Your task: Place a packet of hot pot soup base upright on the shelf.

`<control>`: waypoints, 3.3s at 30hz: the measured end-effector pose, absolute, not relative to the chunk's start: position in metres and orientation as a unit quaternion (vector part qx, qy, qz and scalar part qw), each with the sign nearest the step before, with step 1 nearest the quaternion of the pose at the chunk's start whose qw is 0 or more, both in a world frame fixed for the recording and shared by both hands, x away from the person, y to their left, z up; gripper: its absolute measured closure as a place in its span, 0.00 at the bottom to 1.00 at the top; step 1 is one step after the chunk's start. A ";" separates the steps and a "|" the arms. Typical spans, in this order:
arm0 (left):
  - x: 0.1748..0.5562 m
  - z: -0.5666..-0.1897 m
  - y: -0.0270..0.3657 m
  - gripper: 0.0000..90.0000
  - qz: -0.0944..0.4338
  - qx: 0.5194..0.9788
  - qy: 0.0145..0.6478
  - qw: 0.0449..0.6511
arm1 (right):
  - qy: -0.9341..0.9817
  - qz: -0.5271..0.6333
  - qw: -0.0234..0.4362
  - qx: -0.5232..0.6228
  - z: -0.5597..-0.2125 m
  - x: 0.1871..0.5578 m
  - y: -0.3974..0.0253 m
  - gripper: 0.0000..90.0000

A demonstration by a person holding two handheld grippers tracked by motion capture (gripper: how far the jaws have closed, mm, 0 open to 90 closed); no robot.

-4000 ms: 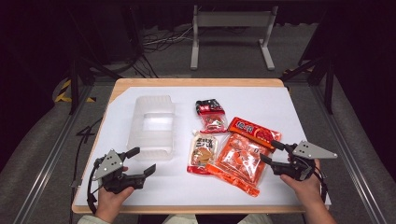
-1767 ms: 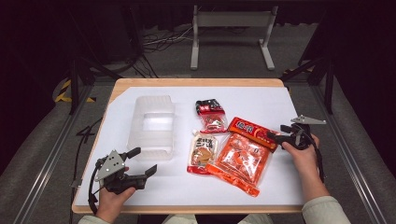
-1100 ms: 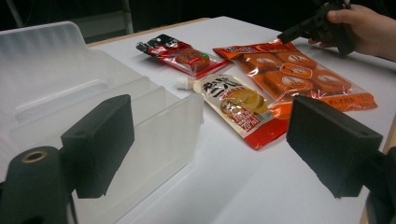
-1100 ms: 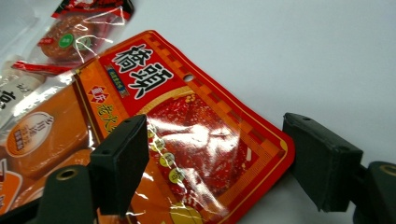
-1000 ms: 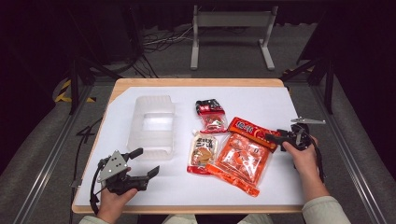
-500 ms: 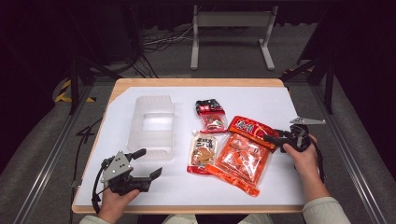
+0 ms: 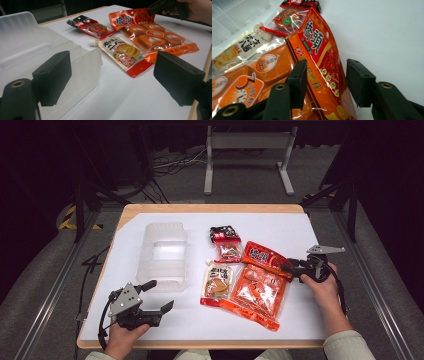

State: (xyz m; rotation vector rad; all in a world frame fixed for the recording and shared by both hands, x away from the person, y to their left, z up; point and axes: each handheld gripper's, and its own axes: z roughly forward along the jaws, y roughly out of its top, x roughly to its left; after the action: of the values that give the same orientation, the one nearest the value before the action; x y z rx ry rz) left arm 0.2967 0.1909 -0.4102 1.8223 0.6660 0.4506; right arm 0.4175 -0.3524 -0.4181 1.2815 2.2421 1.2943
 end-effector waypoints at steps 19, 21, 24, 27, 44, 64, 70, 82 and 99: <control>0.296 -0.410 0.189 0.18 0.190 0.768 0.283 0.542 | 0.806 0.381 0.109 0.441 -0.433 0.438 -0.348 0.91; 0.296 -0.410 0.189 0.18 0.190 0.768 0.282 0.543 | 0.806 0.381 0.109 0.440 -0.433 0.438 -0.347 0.93; 0.297 -0.410 0.188 0.18 0.193 0.766 0.280 0.545 | 0.812 0.375 0.116 0.432 -0.432 0.436 -0.344 1.00; 0.298 -0.409 0.188 0.22 0.190 0.760 0.281 0.554 | 0.811 0.375 0.119 0.432 -0.430 0.436 -0.344 1.00; 0.311 -0.394 0.154 0.39 0.175 0.765 0.287 0.549 | 0.796 0.407 0.137 0.426 -0.397 0.421 -0.352 1.00; 0.344 -0.390 0.124 0.22 0.115 0.763 0.273 0.575 | 0.784 0.466 0.150 0.381 -0.342 0.390 -0.347 1.00; 0.352 -0.390 0.117 0.21 0.092 0.763 0.278 0.576 | 0.785 0.481 0.153 0.358 -0.323 0.376 -0.341 1.00; 0.364 -0.389 0.100 0.06 0.085 0.754 0.269 0.594 | 0.789 0.505 0.158 0.312 -0.298 0.355 -0.328 1.00; 0.371 -0.381 0.085 0.10 0.085 0.753 0.229 0.612 | 0.790 0.536 0.161 0.250 -0.270 0.328 -0.313 1.00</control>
State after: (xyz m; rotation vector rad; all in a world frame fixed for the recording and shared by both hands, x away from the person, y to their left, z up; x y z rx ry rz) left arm 0.3706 0.0852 -0.3812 1.7363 0.5275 0.1970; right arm 0.3277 -0.3129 -0.2695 0.7133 2.2551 1.5318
